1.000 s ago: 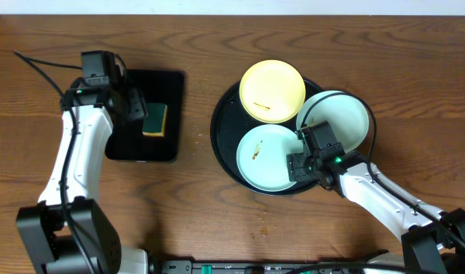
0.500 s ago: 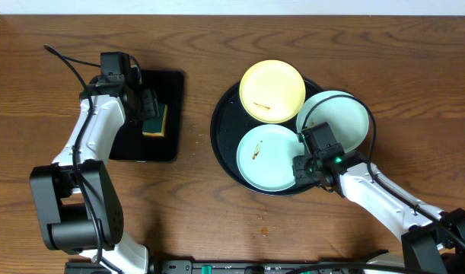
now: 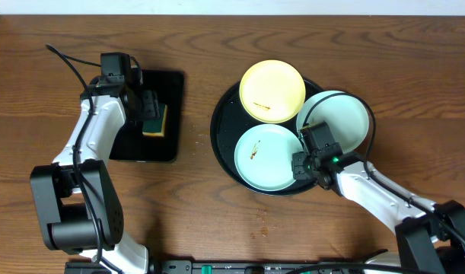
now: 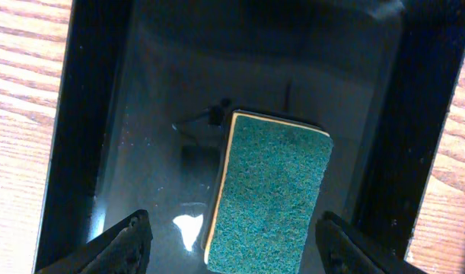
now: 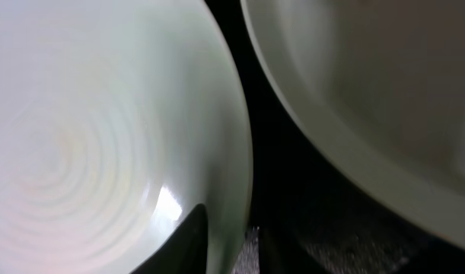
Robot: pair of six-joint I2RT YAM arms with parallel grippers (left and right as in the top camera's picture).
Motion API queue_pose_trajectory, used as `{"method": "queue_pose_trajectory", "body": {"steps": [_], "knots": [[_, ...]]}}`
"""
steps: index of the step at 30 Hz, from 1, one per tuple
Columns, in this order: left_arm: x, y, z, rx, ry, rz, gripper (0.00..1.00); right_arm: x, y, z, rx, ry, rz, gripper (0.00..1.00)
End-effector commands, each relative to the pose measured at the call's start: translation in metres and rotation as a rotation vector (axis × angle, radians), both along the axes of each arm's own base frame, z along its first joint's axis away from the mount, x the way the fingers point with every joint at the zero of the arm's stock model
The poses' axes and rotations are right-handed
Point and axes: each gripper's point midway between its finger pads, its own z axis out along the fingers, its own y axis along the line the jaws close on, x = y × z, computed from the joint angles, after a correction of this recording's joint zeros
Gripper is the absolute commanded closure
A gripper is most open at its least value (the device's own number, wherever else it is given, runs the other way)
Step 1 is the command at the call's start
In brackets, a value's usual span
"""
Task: Clean dirty plates on tray and stack at the side
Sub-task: 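Lower the left gripper into the black tray and grasp the sponge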
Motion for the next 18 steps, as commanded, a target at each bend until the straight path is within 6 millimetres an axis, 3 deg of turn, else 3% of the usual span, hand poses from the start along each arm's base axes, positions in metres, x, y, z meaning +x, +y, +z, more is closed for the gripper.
{"method": "queue_pose_trajectory", "body": {"steps": [1,6,18], "knots": [[-0.002,0.000,-0.006,0.006,0.012,-0.024,0.30,-0.001,-0.002,-0.006,-0.015,0.002,-0.025,0.87],[-0.003,0.000,-0.007,0.008,0.015,-0.027,0.30,0.002,-0.002,-0.005,-0.015,-0.006,-0.034,0.95],[-0.004,-0.008,-0.034,-0.008,-0.044,-0.086,0.30,0.002,-0.003,-0.005,-0.023,-0.009,-0.036,0.97]]}}
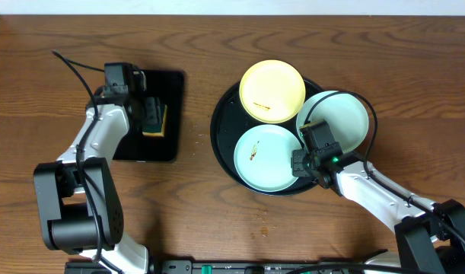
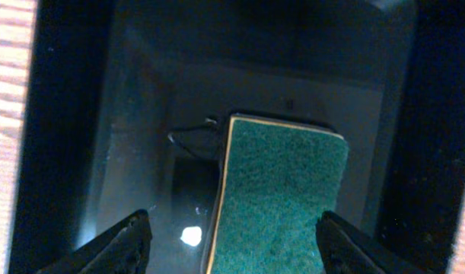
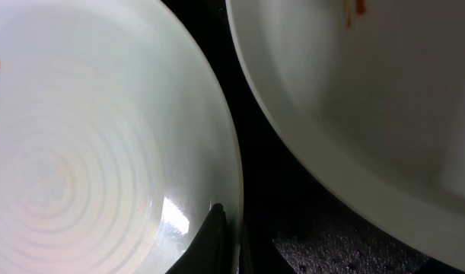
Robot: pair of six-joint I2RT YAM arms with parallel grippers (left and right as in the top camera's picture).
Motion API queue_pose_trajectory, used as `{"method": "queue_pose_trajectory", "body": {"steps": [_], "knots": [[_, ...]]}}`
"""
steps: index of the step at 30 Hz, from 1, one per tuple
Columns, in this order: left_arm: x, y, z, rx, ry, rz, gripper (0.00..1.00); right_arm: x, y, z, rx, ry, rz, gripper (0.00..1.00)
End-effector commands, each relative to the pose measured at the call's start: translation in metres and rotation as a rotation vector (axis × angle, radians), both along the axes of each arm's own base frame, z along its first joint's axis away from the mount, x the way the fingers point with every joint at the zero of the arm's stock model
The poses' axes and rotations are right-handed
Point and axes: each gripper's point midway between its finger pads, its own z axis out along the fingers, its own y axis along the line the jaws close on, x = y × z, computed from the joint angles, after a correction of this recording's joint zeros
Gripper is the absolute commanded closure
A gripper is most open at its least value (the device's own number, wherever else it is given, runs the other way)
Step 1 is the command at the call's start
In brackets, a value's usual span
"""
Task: Clean dirty plates on tray and stack at the side
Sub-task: 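Lower the left gripper into the black tray and grasp the sponge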
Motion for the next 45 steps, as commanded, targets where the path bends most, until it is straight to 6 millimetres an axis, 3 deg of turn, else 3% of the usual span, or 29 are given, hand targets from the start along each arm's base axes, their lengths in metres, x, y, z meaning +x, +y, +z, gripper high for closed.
{"method": "queue_pose_trajectory", "body": {"steps": [1,6,12,19,21,26,30,40,45], "knots": [[-0.004,-0.009,-0.012,-0.034,0.000,-0.054,0.29,-0.006,-0.004,-0.008,-0.038,0.019,0.004,0.97],[-0.003,-0.018,-0.016,-0.062,-0.024,-0.110,0.22,-0.006,-0.004,-0.008,-0.038,0.019,0.004,0.97],[-0.002,-0.022,-0.017,-0.077,-0.028,-0.119,0.22,-0.005,-0.004,-0.008,-0.038,0.019,0.004,0.95],[-0.004,-0.020,-0.038,-0.073,0.015,-0.114,0.22,-0.006,-0.004,-0.008,-0.038,0.019,0.004,0.95],[-0.004,-0.019,-0.041,-0.068,0.018,-0.110,0.26,-0.006,-0.004,-0.008,-0.038,0.019,0.004,0.95],[0.004,-0.014,-0.035,-0.048,-0.016,-0.101,0.65,-0.006,-0.004,-0.008,-0.038,0.019,0.004,0.95],[0.013,-0.014,-0.020,-0.043,-0.055,-0.102,0.92,-0.006,-0.004,-0.008,-0.038,0.019,0.004,0.95],[0.023,-0.013,0.067,-0.013,-0.264,-0.107,0.92,-0.006,-0.004,-0.008,-0.038,0.019,0.004,0.96],[0.022,-0.013,0.078,-0.009,-0.285,-0.107,0.92,-0.006,-0.004,-0.008,-0.038,0.019,0.004,0.98]]}}
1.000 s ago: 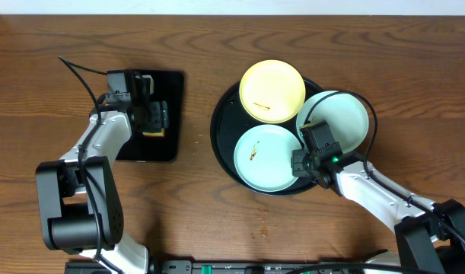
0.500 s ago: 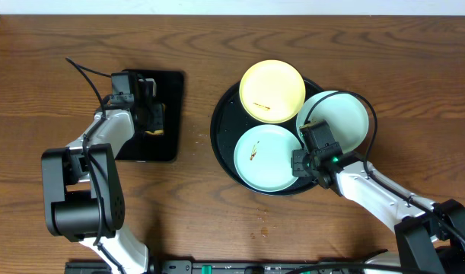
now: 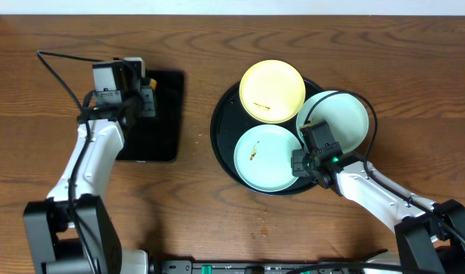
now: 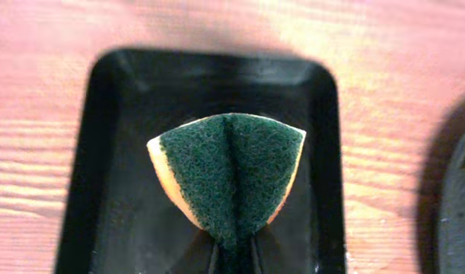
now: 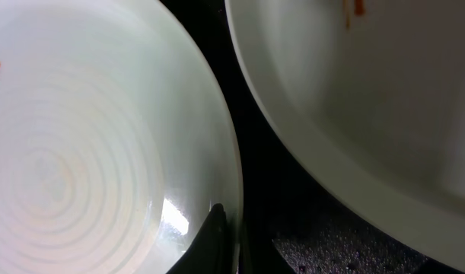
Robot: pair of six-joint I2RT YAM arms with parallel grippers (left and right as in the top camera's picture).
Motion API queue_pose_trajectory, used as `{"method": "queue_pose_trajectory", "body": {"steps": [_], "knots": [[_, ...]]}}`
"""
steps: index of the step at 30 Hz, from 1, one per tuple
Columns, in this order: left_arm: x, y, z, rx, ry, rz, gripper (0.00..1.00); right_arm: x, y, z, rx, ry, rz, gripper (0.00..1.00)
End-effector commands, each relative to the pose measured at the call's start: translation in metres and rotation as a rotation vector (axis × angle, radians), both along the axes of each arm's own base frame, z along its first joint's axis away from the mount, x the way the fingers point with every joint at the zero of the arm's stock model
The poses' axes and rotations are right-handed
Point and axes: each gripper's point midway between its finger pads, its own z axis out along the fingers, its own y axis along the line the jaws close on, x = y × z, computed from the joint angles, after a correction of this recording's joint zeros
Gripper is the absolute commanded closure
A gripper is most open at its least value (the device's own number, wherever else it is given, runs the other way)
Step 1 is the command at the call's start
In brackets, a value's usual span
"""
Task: Clean dirty plates on tray and stack at the side
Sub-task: 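Lower the left gripper into the black tray and grasp the sponge, then lift the sponge with the left gripper and carry it over the plate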
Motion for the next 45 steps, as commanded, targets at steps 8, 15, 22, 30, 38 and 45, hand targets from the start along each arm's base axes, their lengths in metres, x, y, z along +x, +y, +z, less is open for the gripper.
{"method": "queue_pose_trajectory", "body": {"steps": [8,15,22,30,38,45], "knots": [[0.002,0.005,0.002,0.018,0.001,0.015,0.93,-0.006,-0.005,-0.008,-0.039,0.022,0.005,0.98],[0.001,0.007,0.000,0.025,0.007,0.026,0.92,-0.006,-0.005,-0.008,-0.039,0.023,0.005,0.98],[-0.005,0.006,-0.001,-0.006,0.031,0.060,0.93,-0.006,-0.005,-0.008,-0.039,0.023,0.005,0.98],[-0.009,0.039,-0.002,0.093,0.038,0.240,0.93,-0.007,-0.005,-0.008,-0.039,0.023,0.005,0.98],[-0.001,0.035,0.006,0.011,-0.008,0.305,0.93,-0.006,-0.005,-0.008,-0.039,0.023,0.005,0.99],[0.001,-0.008,0.022,-0.127,-0.007,0.097,0.93,-0.006,-0.005,-0.008,-0.039,0.022,0.005,0.99]]}}
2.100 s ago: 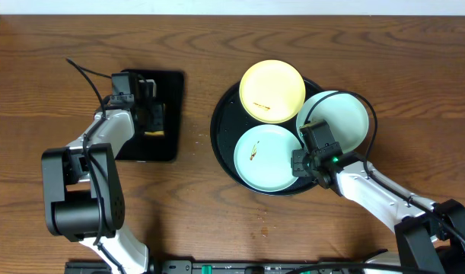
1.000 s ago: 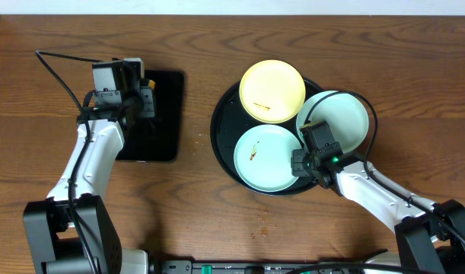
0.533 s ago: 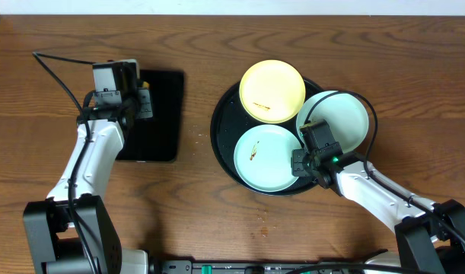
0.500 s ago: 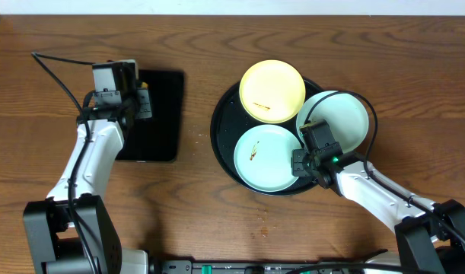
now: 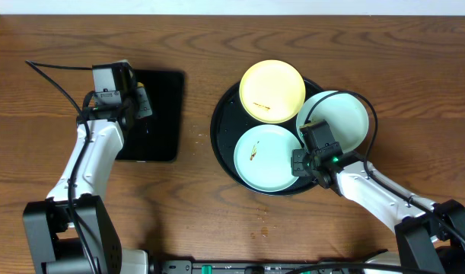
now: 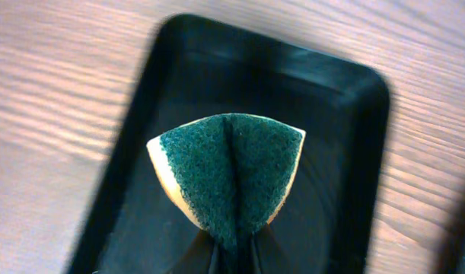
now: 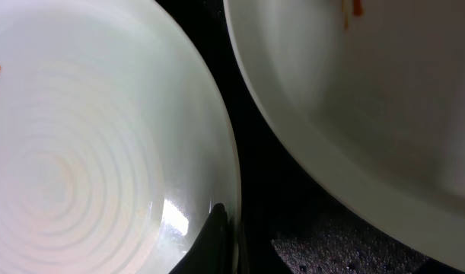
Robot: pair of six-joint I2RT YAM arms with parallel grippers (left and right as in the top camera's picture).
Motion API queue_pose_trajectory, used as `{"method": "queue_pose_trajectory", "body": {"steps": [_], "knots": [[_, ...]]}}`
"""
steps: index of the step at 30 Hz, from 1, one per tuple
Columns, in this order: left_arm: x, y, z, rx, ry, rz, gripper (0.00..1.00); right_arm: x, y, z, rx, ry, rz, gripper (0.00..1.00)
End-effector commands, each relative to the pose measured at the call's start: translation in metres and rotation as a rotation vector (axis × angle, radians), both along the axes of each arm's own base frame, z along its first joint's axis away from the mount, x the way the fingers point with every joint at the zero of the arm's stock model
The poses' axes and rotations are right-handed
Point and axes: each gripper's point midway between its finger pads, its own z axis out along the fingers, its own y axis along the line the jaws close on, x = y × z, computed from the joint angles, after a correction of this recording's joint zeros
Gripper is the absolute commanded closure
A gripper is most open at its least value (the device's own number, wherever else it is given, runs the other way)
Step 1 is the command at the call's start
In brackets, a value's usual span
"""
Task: Clean dirty plates on tray and stack at the side
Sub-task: 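Lift the sponge with the left gripper and carry it over the plate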
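A green and yellow sponge (image 6: 228, 171) is folded between the fingers of my left gripper (image 6: 232, 247), which is shut on it and holds it above the black rectangular tray (image 6: 346, 106). In the overhead view, that left gripper (image 5: 141, 103) hangs over the rectangular tray's far left part. The round black tray (image 5: 221, 129) carries a yellow plate (image 5: 272, 91), a pale green plate (image 5: 266, 157) with a small stain, and a second pale plate (image 5: 335, 118) at the right. My right gripper (image 7: 230, 228) is shut on the front plate's (image 7: 80, 137) right rim.
An orange smear marks the right-hand plate (image 7: 369, 91). A few crumbs (image 5: 261, 221) lie on the brown wooden table in front of the round tray. Cables trail from both arms.
My left gripper, still shut on the sponge, has shifted a little left over the rectangular tray, which now looks slanted in the wrist view. The right gripper and the plates have not moved.
First my left gripper was open over the sponge lying flat in the rectangular tray, and my right gripper's fingers stood slightly apart at the front plate's rim. Then the right was shut on that rim. Later the left held the folded sponge above the tray, as it does now.
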Motion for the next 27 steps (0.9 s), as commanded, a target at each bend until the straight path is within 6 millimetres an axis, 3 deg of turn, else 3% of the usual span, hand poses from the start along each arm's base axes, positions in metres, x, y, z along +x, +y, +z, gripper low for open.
{"method": "queue_pose_trajectory", "body": {"steps": [1,10,17,24,27], "knots": [[0.009,-0.027,0.032,-0.091,-0.065,-0.122,0.93,-0.007,-0.005,-0.008,-0.041,0.023,0.012,0.99],[0.014,-0.034,0.068,-0.095,-0.088,-0.151,0.93,-0.007,-0.005,-0.008,-0.042,0.023,0.012,0.96],[-0.014,-0.107,0.065,-0.262,0.026,-0.323,0.93,-0.007,-0.005,-0.008,-0.041,0.023,0.012,0.95],[-0.048,-0.181,0.056,-0.262,0.115,-0.506,0.93,-0.007,-0.005,-0.008,-0.042,0.023,0.012,0.96],[-0.061,-0.202,0.048,-0.206,0.147,-0.554,0.92,-0.007,-0.005,-0.008,-0.042,0.023,0.012,0.95]]}}
